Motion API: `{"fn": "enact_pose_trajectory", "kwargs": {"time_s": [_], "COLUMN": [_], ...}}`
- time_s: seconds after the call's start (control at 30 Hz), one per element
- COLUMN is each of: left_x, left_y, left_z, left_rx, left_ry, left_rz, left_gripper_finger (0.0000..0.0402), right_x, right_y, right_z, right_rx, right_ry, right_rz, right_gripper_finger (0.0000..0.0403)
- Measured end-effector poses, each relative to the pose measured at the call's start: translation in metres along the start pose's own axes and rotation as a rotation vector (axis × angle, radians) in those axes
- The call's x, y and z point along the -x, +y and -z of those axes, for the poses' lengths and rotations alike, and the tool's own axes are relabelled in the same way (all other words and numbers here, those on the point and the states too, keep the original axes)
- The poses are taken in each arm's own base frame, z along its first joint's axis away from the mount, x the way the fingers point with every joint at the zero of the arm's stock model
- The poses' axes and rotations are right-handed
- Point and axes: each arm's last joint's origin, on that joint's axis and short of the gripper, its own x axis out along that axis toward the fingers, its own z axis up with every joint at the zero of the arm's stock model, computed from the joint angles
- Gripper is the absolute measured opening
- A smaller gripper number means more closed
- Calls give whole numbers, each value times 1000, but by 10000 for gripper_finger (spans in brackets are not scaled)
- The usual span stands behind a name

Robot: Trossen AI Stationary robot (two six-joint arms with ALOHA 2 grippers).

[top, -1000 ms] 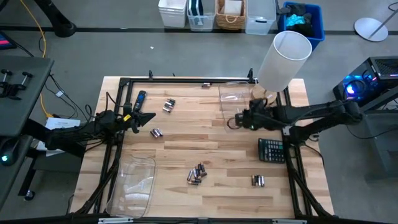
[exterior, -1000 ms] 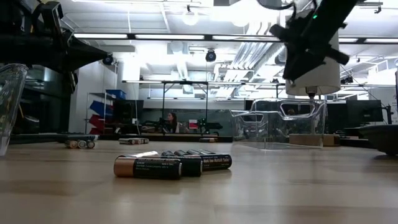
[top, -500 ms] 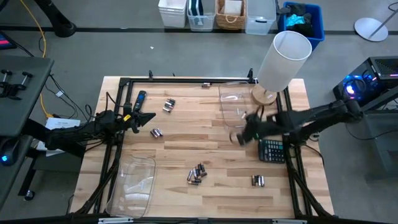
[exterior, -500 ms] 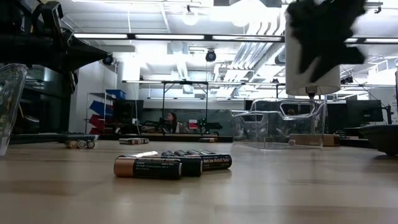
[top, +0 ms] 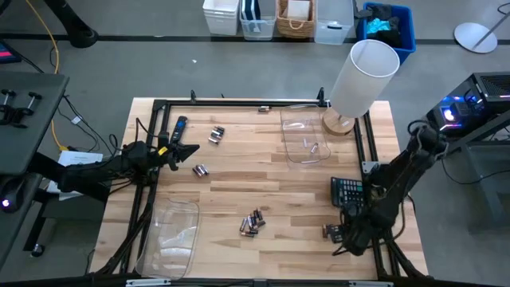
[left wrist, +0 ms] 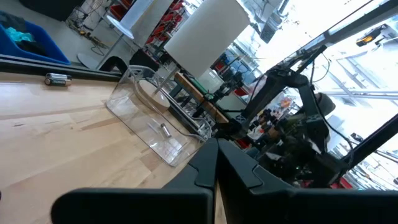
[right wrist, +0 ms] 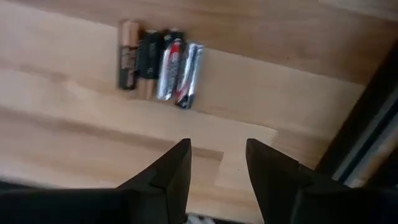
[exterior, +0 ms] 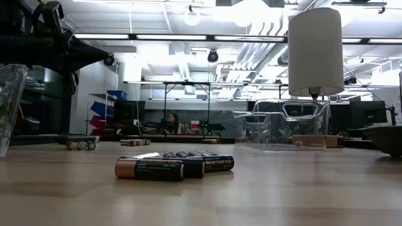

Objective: Sort batteries
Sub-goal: Put the silver battery into the right transparent bin

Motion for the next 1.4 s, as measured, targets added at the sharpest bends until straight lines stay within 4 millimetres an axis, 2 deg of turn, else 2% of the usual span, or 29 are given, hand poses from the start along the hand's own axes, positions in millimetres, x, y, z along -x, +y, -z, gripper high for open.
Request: {"fn": "enact_pose_trajectory", "kwargs": {"time_s": [0.27,0.47,0.73,1.03,1.17,1.3,1.4], "left_x": [0,0,0,0,0,0,0], "left_y": [0,0,0,0,0,0,0], "left_z": [0,0,0,0,0,0,0], "left_rx": [0,0,0,0,0,0,0], "left_ry": [0,0,0,0,0,0,0], "left_rz": [0,0,0,0,0,0,0], "left_gripper_finger": [0,0,0,0,0,0,0], "right_x": [-27,-33,-54,-61,-61,-60,-52], "right_y": [21,27,19,15,14,16,19], "right_z": [-13,-20,-26,-30,-30,-29,-26], "right_rx": [-20,-25,-55,-5,41,86,127], "right_ry": [-73,-90,-28,-10,-9,-4,-5], "right_rz": [48,74,59,48,53,46,43], "right_gripper_finger": [144,144,144,141,115,40,33]}}
